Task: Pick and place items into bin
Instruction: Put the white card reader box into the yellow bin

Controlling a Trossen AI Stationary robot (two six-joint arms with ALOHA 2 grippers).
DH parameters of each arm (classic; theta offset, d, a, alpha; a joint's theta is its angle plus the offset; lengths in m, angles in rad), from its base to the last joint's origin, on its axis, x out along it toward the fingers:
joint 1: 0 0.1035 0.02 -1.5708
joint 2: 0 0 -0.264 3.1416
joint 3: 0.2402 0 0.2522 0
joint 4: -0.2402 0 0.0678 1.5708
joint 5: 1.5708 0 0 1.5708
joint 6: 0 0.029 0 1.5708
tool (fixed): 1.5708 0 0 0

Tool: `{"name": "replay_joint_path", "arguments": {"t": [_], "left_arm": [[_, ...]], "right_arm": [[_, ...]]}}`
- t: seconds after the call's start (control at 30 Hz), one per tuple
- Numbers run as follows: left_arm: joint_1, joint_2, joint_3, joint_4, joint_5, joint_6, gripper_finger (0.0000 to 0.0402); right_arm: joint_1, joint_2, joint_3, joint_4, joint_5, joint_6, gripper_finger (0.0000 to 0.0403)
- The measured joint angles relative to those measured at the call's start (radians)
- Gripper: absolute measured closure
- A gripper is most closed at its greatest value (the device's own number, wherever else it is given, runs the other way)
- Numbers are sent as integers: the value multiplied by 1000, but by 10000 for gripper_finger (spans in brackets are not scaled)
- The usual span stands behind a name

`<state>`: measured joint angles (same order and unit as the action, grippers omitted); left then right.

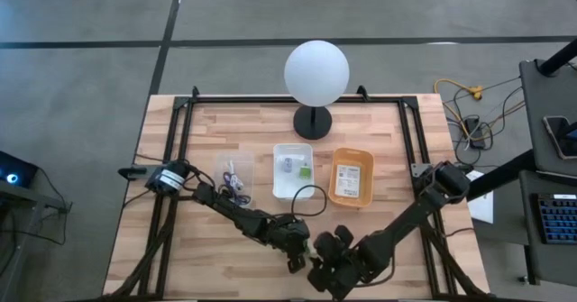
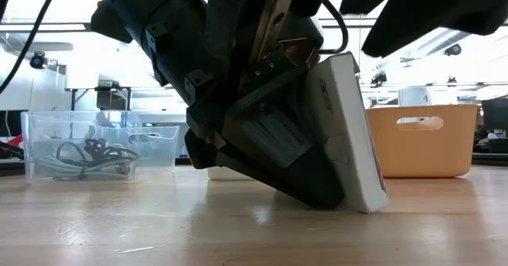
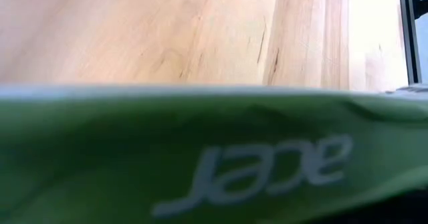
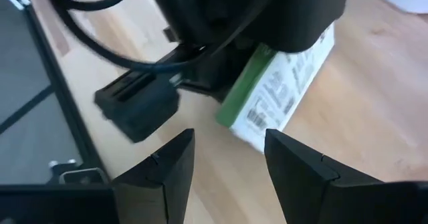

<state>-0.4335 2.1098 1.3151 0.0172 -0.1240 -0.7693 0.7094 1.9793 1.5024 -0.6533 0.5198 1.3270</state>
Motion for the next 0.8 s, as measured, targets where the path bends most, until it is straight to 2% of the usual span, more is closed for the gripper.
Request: {"name": "replay_joint_path", "arguments": {"t": [0.33,0.8], "left_arm": [[2,-1,0,2,0,20,375],[4,-16,24,1,11,25,375]], "right_arm": [[0,1,-13,3,33,35,234],[5,34,-20,50,29,34,234]]}}
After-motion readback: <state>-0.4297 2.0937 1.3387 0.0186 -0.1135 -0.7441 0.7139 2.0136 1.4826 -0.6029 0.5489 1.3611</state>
